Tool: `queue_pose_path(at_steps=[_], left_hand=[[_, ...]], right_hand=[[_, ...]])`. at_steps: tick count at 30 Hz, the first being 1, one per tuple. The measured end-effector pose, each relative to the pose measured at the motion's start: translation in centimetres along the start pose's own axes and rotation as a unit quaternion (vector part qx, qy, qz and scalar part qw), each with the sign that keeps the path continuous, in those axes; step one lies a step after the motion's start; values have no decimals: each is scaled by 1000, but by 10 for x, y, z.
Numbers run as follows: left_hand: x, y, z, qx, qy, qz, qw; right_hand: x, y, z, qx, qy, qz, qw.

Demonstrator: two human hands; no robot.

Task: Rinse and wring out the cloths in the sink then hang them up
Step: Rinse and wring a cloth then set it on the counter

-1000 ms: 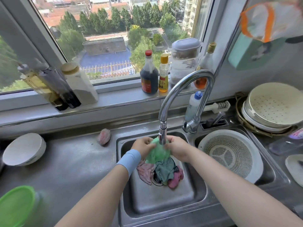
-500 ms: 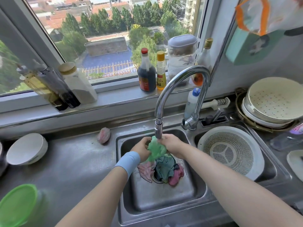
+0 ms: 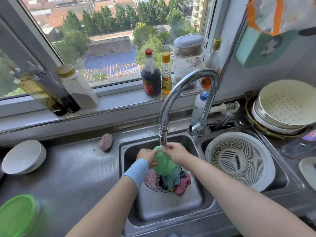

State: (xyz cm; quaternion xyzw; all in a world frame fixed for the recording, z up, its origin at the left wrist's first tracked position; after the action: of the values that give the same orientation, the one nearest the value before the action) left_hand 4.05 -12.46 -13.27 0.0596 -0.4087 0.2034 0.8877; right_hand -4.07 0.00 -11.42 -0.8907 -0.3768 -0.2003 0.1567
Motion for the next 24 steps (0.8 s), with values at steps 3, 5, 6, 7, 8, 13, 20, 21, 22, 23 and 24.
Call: queue_pose_path(at_steps=[3,5,6,7,8,13,20,21,22,23,24], left_hand=[[7,33,-22,276,-85,-106,952],[4,35,-17,367,-75,-123,919],[4,34,-14,372,-67,-122,918],[3,33,-11,367,-58,-116,921],[2,32,-11,362,-53,-105,925],[-5,30,-16,312,-37,-72,947],[-12,15,-4,160,18,-65,985],[-12,13,-2,155,30,-59,986],[-12,13,-1,154,38,-57,986],[-10,15,-1,171,38,-67,982],[-8,20,-3,205,30,-89,974]], right_hand=[[6,15,1,-36,-19,-47,998],[11,18,6,-52,-19,-72,996],[14,17,10,-56,-12,-74,996],[17,15,16,-66,-1,-73,995],[20,13,23,-90,15,-67,994],[26,24,61,-313,140,-27,939],[4,23,39,-487,108,47,866],[1,16,36,-430,101,68,895],[-2,12,32,-371,91,78,921],[-3,10,27,-323,80,79,940],[-3,10,22,-290,66,73,952]])
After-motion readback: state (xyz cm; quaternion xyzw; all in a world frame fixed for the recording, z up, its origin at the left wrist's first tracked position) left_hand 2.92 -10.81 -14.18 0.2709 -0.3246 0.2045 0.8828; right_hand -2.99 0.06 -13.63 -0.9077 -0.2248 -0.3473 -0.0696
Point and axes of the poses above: each hand's wrist, its own x-axis away from the middle knuckle, its own y-axis out of the palm, z = x × y, the point moved 9 cm from there along -x, towards the middle knuckle, and after that the axes turned 8 degrees about -z, right-handed, at the moved point
